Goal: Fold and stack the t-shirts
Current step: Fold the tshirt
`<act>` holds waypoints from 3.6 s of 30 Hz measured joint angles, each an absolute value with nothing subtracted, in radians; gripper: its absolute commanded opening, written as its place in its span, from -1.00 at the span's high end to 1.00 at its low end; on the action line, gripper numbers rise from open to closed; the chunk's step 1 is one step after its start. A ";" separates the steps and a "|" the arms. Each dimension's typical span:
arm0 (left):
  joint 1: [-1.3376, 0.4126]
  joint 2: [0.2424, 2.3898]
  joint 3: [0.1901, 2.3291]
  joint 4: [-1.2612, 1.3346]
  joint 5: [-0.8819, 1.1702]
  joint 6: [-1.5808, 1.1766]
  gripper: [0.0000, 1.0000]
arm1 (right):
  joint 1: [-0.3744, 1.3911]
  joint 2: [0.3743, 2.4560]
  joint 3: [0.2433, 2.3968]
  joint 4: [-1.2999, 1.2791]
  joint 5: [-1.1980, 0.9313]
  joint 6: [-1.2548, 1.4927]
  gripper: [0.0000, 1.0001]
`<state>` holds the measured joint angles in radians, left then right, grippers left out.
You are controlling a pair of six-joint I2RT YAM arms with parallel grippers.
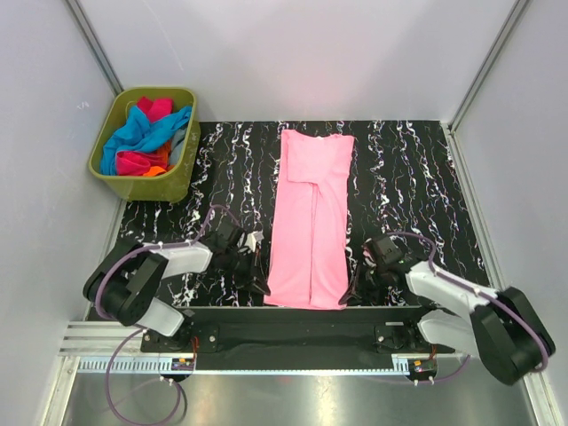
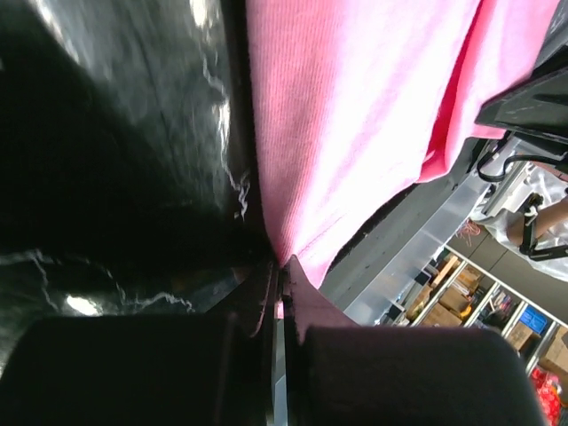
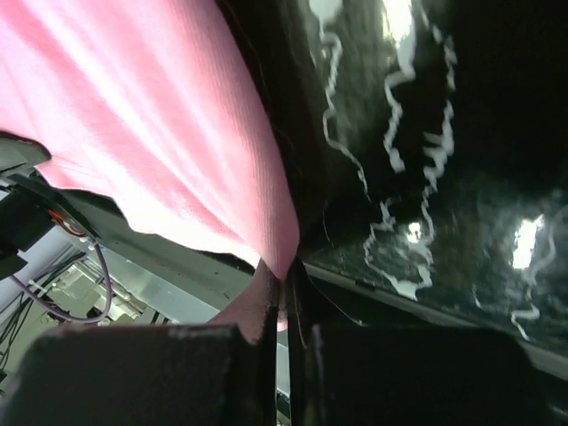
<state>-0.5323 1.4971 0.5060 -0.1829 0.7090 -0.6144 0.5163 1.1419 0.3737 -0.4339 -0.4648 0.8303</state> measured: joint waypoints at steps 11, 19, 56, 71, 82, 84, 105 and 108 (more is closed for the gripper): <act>-0.557 1.309 0.414 -0.215 0.654 -0.722 1.00 | 0.516 0.950 0.332 -0.488 -0.488 0.871 1.00; -0.562 1.307 0.471 -0.239 0.659 -0.799 1.00 | 0.515 1.013 0.414 -0.524 -0.498 0.859 1.00; -0.241 2.114 1.431 -0.214 0.748 -0.813 1.00 | 0.121 2.090 1.560 -0.697 -0.641 0.498 1.00; -0.234 2.219 1.552 -0.264 0.765 -0.795 0.53 | 0.079 2.212 1.670 -0.738 -0.660 0.477 0.57; -0.233 2.152 1.735 -0.570 0.573 -0.543 0.14 | -0.048 2.276 1.964 -0.891 -0.602 0.389 -0.13; -0.237 2.063 1.678 -0.583 0.559 -0.512 0.17 | -0.059 2.206 1.901 -0.885 -0.589 0.372 -0.08; -0.416 2.126 1.443 -0.367 0.593 -0.533 0.35 | 0.307 2.091 1.539 -0.704 -0.369 0.543 0.09; -0.404 2.186 1.522 -0.362 0.623 -0.544 0.34 | 0.305 2.149 1.605 -0.703 -0.335 0.543 0.08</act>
<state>-0.4042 2.1864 1.5219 -0.3622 0.6228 -0.5438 0.3050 2.1494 1.6047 -0.7033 -0.3347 0.5426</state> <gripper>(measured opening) 0.329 0.452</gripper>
